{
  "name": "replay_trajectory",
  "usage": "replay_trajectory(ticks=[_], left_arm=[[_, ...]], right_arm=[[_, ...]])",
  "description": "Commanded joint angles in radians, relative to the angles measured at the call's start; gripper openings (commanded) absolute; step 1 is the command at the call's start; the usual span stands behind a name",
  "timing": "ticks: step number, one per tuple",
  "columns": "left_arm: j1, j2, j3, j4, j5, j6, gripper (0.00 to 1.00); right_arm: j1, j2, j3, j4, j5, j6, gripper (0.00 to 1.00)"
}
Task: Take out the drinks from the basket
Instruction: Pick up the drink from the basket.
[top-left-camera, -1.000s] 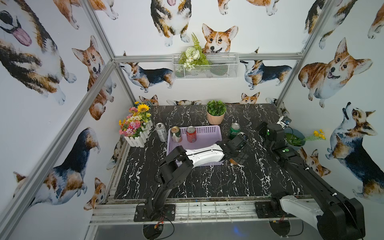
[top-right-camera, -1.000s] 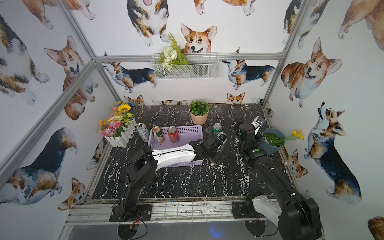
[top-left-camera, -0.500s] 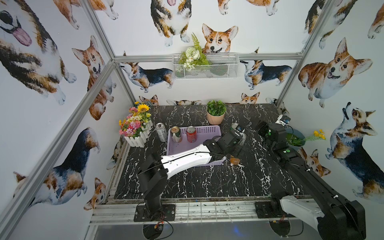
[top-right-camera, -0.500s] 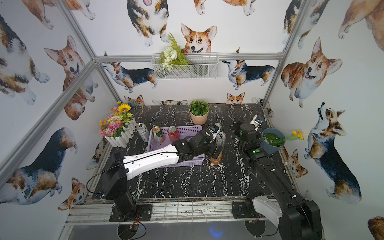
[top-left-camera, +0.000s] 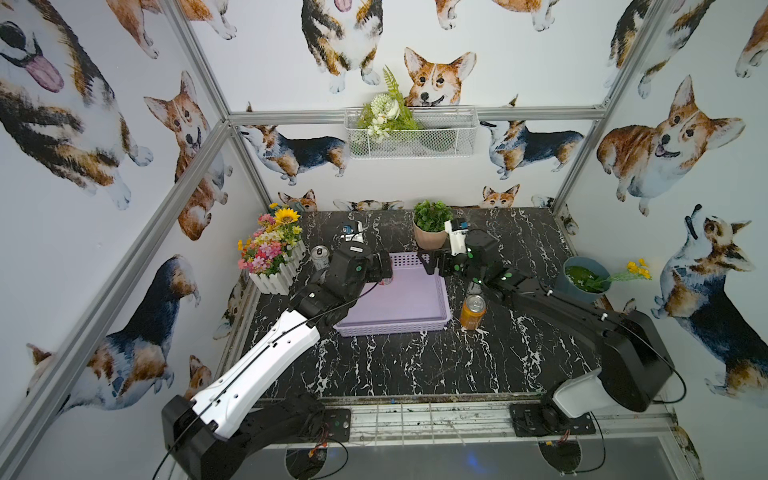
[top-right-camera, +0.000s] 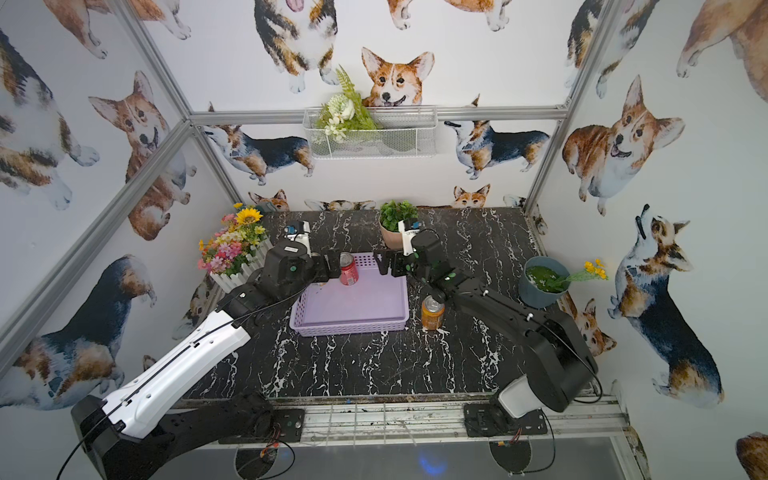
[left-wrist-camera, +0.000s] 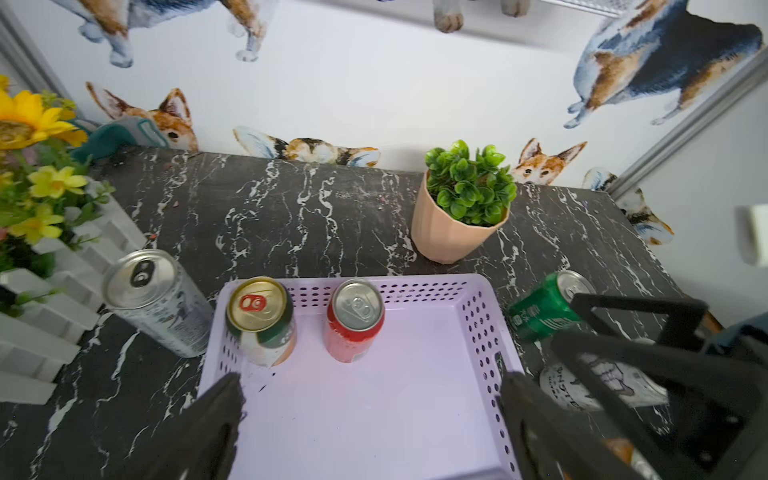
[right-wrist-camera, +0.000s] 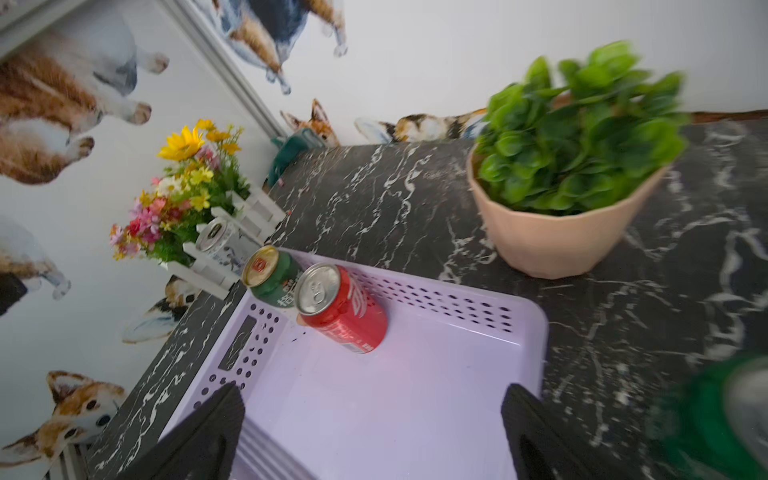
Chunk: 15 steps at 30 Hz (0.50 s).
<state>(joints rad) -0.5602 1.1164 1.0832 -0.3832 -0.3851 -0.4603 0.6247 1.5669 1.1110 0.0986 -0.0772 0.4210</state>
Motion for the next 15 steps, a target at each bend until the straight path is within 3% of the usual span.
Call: replay_trajectory(ticks=[1,8,15], left_arm=[[0.046,-0.017,-0.007,-0.060,-0.014,-0.022,1.00],[0.164,-0.053,-0.042,-0.069,0.102,-0.029,1.00],[0.199,-0.065,-0.053,-0.068,0.134,-0.025,1.00]], right_arm=[[0.049,0.126,0.115,-0.102,0.025,-0.051,0.98],[0.108,0.382,0.399,-0.245,0.107,-0.067,1.00],[0.131,0.533,0.582,-0.301,0.119,-0.092,0.98]])
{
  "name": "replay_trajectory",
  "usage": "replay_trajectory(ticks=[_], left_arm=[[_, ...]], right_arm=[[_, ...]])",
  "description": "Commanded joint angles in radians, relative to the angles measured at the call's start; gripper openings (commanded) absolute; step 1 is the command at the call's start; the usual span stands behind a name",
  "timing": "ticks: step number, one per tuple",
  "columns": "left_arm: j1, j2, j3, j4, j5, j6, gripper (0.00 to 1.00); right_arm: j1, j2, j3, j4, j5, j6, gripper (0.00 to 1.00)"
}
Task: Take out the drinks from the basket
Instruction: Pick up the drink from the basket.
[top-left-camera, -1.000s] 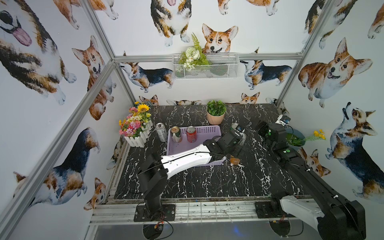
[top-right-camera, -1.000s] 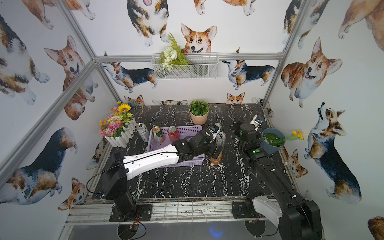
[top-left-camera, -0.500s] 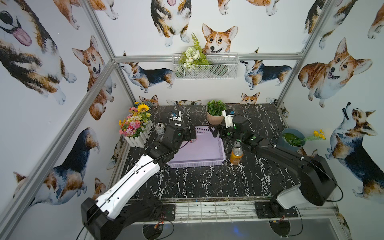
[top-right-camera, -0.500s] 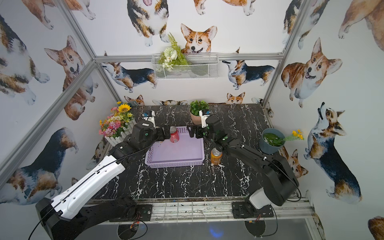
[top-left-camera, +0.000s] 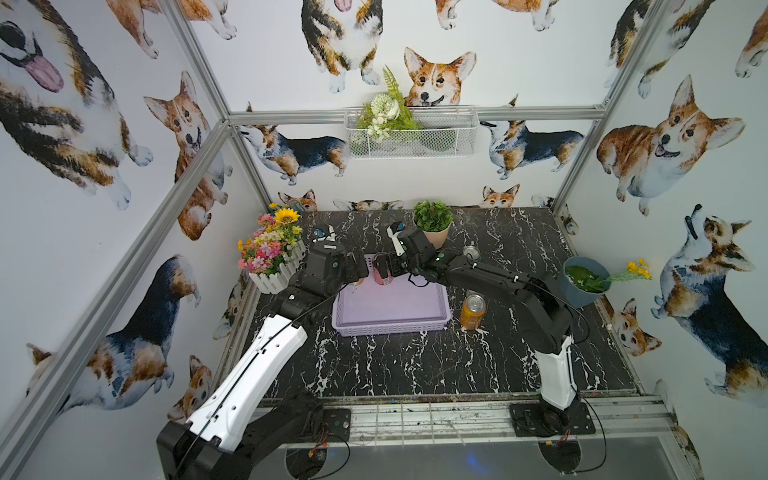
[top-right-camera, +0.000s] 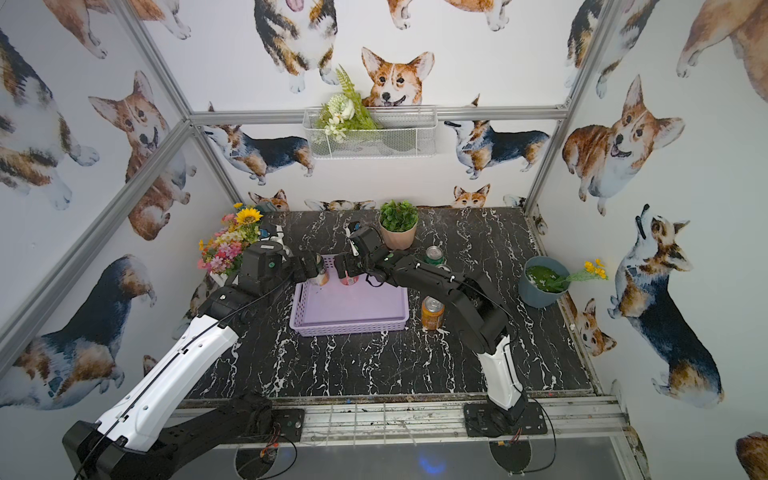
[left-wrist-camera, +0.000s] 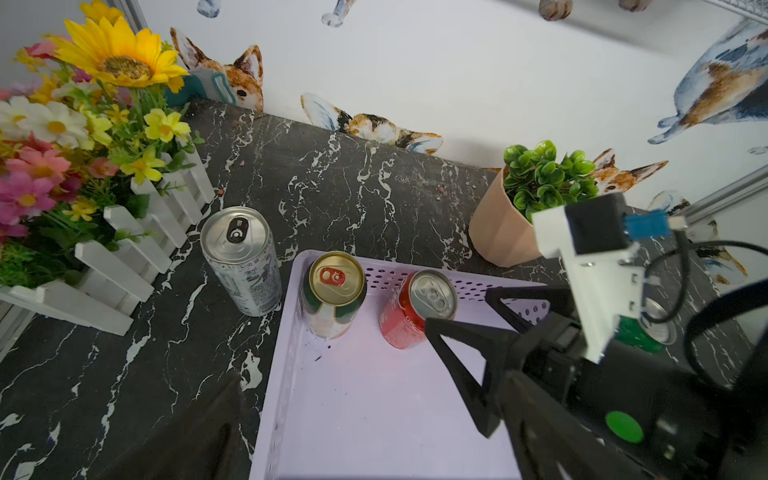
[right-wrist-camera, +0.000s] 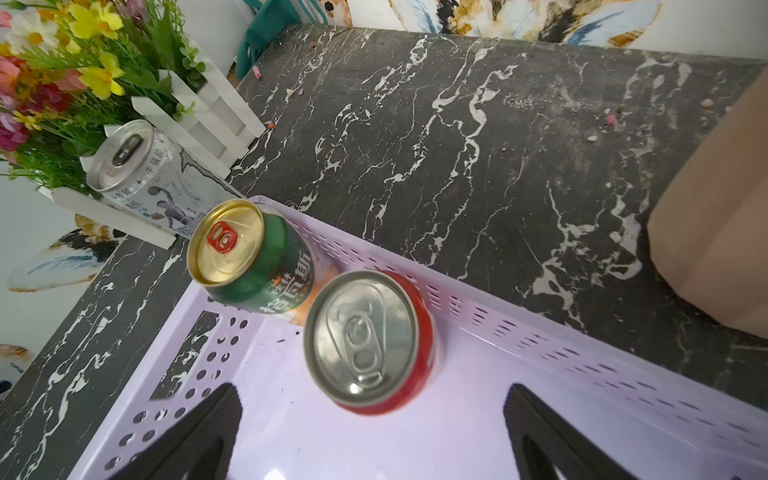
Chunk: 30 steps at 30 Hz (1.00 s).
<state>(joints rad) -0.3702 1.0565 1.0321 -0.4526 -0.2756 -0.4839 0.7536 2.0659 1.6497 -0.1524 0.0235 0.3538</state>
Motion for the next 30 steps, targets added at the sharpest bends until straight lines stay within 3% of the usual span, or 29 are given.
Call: replay_trajectory(ticks=[1,9,19,23,30], left_arm=[[0.012,-0.006,-0.003,0.002,0.024,-0.001,1.00],[0.039,-0.018,-0.030,0.003,0.040,0.002,1.00],[0.058,-0.013,-0.040,0.007,0.061,0.011,1.00],[0.063,-0.008,-0.041,0.009,0.068,0.013,1.00],[0.068,-0.010,-0.052,0.014,0.077,0.016,1.00]], right_arm=[[0.004,0.053,0.063,-0.055,0.022,-0.028,0.97],[0.016,0.170,0.181,-0.082,0.080,-0.074,0.92],[0.026,0.204,0.161,0.022,0.113,-0.093,0.81],[0.026,0.196,0.131,0.068,0.101,-0.103,0.69],[0.027,0.130,0.028,0.166,0.061,-0.110,0.36]])
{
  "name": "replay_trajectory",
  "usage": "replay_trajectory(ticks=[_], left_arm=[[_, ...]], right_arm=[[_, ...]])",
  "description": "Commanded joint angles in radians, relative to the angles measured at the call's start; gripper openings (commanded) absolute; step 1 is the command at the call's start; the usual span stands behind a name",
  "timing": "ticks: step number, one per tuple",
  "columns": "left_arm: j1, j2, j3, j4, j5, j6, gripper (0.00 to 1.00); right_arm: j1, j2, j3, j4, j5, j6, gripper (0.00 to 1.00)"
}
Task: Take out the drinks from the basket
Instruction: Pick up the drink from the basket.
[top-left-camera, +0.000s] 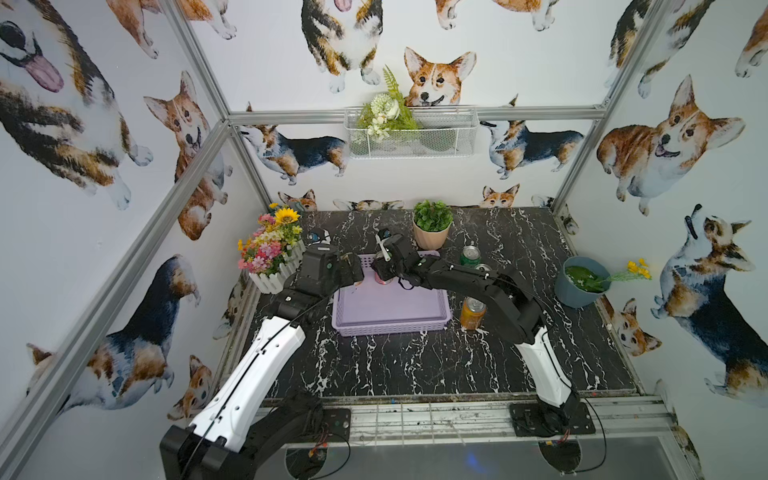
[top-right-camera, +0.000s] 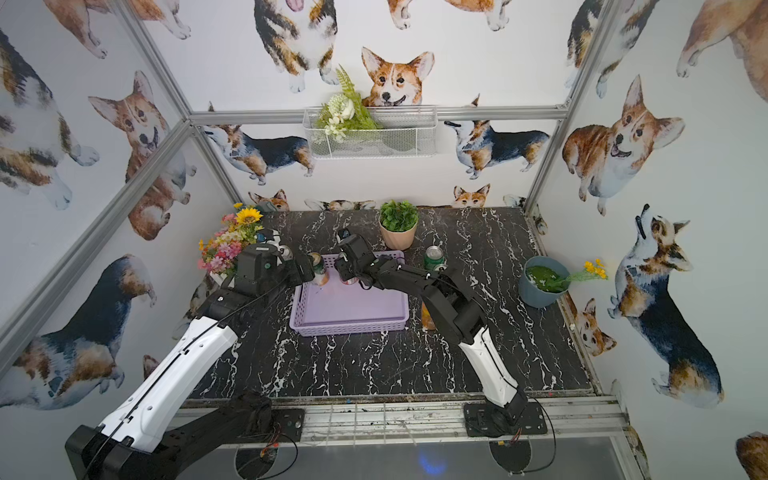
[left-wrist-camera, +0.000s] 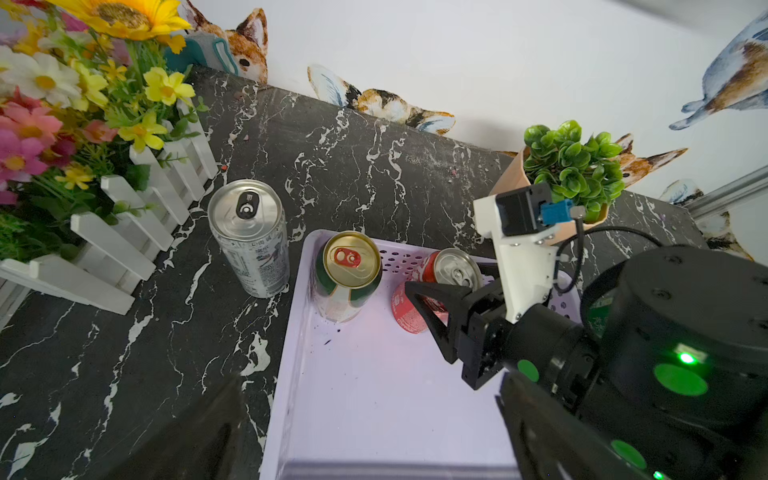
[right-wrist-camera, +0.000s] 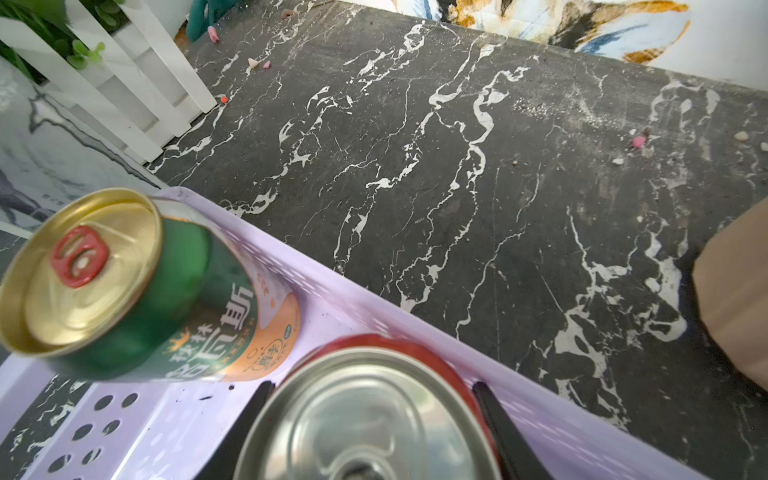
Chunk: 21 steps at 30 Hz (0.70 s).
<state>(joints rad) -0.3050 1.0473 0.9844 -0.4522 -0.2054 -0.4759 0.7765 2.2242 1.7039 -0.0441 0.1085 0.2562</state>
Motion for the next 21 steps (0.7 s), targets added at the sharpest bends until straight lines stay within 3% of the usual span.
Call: replay_trajectory(ticks=[1,6,15,21], left_arm=[[0.005,-0.001,-0.006,0.014,0.009,0.008,1.00],[0.010,0.014,-0.002,0.011,0.011,0.010,1.00],[0.047,0.032,0.000,0.023,0.032,0.011,1.00],[0.063,0.039,-0.001,0.047,0.085,0.003,1.00]], right_arm=[[0.004,-0.039,-0.038,0.069,-0.026,-0.016,0.31],[0.004,-0.096,-0.069,0.120,-0.042,-0.040,0.00],[0.004,-0.283,-0.124,0.143,-0.064,-0.053,0.00],[0.003,-0.541,-0.330,0.139,0.023,-0.013,0.00]])
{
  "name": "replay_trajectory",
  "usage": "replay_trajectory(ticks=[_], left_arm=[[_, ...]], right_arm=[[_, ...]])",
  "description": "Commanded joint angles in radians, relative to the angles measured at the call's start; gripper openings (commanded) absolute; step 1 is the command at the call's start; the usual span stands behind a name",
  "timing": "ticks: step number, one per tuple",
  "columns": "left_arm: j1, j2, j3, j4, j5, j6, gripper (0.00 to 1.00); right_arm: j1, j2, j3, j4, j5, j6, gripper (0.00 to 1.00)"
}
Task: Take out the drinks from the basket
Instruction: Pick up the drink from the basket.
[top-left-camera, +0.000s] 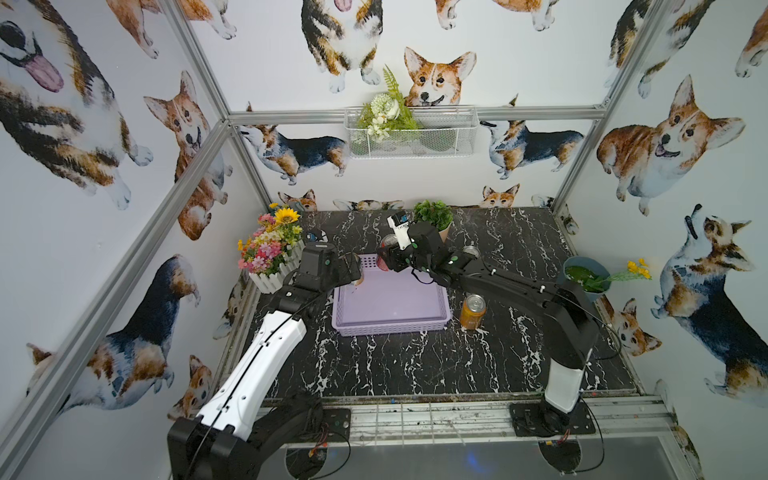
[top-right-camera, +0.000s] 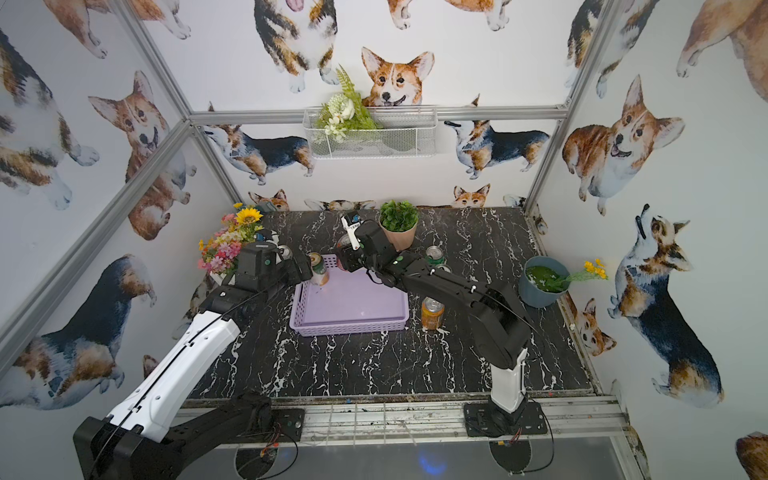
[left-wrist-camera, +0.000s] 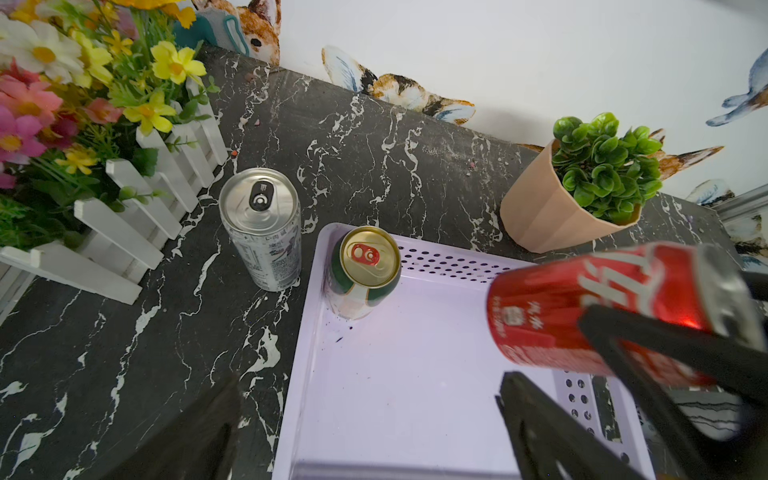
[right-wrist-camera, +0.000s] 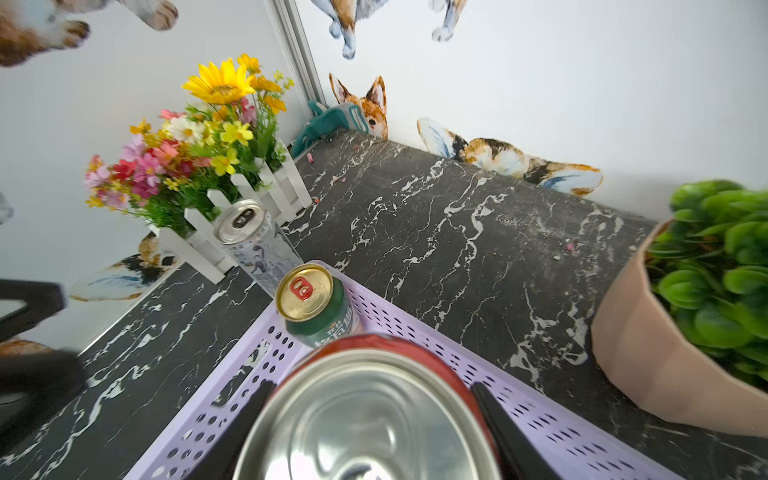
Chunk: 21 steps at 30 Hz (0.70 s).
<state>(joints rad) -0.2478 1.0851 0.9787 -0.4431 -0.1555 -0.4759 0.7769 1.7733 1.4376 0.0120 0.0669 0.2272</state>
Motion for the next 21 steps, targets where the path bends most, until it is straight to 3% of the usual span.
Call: replay_trajectory(ticks=[1,5,14,21], left_arm=[[0.008,0.003,0.005,0.042,0.041,0.002,1.00],[0.013,0.018,0.011,0.053,0.071,0.001,1.00],[0.019,0.042,0.018,0.075,0.091,0.001,1.00],[0.021,0.064,0.018,0.079,0.111,0.016,1.00]], right_arm=[[0.004,-0.134,-0.101,0.078,0.092,0.021,0.00],[0.002,-0.333,-0.287,0.058,0.198,0.043,0.00],[0.013,-0.798,-0.698,0.005,0.232,0.142,0.00],[0.146,-0.872,-0.837,-0.083,0.296,0.157,0.00]])
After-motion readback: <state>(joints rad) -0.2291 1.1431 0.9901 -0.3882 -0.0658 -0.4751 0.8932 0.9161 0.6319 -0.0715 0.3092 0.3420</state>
